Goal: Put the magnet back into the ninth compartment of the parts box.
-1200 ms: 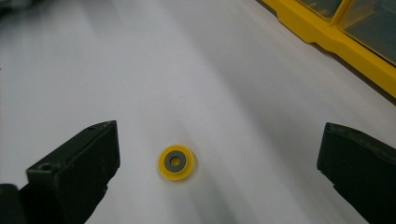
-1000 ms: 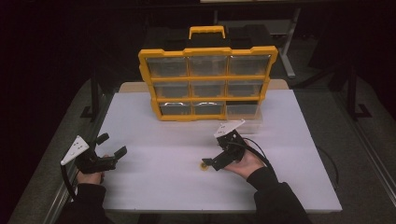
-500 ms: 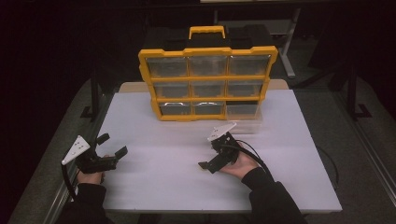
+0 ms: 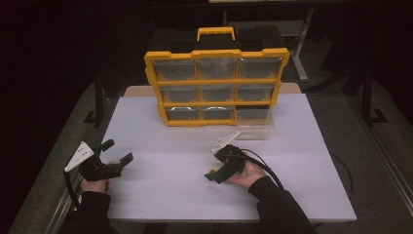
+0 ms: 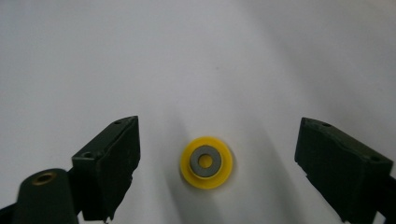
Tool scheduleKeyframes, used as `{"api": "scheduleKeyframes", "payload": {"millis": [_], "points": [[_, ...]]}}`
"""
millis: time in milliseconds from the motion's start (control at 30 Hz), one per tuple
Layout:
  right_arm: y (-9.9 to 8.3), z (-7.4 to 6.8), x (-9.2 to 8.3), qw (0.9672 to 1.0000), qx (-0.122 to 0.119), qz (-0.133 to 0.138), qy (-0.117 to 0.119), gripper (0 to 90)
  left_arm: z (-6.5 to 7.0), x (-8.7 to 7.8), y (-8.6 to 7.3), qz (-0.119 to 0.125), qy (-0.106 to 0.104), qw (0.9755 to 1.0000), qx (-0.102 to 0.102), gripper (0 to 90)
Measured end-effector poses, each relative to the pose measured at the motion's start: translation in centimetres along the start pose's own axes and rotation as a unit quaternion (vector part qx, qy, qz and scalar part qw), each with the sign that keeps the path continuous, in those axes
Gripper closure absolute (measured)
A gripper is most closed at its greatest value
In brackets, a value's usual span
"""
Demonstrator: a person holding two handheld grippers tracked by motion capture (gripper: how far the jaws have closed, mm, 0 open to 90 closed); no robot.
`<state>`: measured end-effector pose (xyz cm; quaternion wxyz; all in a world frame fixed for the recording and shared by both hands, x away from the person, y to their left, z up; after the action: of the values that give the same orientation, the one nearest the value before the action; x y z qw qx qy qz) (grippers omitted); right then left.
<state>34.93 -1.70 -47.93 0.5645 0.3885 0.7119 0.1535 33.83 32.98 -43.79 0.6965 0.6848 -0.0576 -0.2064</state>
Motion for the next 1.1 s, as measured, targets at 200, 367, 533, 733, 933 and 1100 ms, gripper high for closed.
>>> {"api": "scheduleKeyframes", "payload": {"millis": [200,367,533,733,933,1100], "points": [[-0.17,-0.22,0.21,0.9999,-0.008,-0.006,0.008,26.4,-0.02,-0.04,0.02,0.001,-0.002,1.0000,-0.003,0.0],[-0.50,-0.18,0.46,0.9998,-0.009,-0.014,0.008,29.9,-0.01,-0.03,0.03,0.002,-0.002,1.0000,-0.004,0.0],[-0.59,-0.29,0.55,0.9997,-0.014,-0.017,0.007,33.1,-0.01,-0.02,0.02,0.001,-0.002,1.0000,-0.004,0.0],[-0.70,-0.24,0.56,0.9997,-0.017,-0.015,-0.003,38.8,0.00,-0.02,0.02,0.001,-0.002,1.0000,-0.003,0.0],[-0.71,-0.32,0.61,0.9996,-0.024,-0.015,-0.010,45.7,-0.01,-0.03,0.02,0.001,-0.002,1.0000,-0.003,0.0],[-0.87,-0.53,0.91,0.9989,-0.038,-0.023,-0.014,54.4,-0.03,-0.04,0.03,0.002,-0.001,1.0000,-0.004,0.0]]}}
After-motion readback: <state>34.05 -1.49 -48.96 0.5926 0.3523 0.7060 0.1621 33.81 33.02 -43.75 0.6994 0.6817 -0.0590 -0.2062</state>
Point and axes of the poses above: each handheld gripper's, and its own axes: x roughly forward along the jaws, y roughly out of its top, z roughly to its right, the point moved 6 cm from there along x, roughly forward along the jaws, and after that the axes turned 15 degrees about y, right-handed, at the moved point
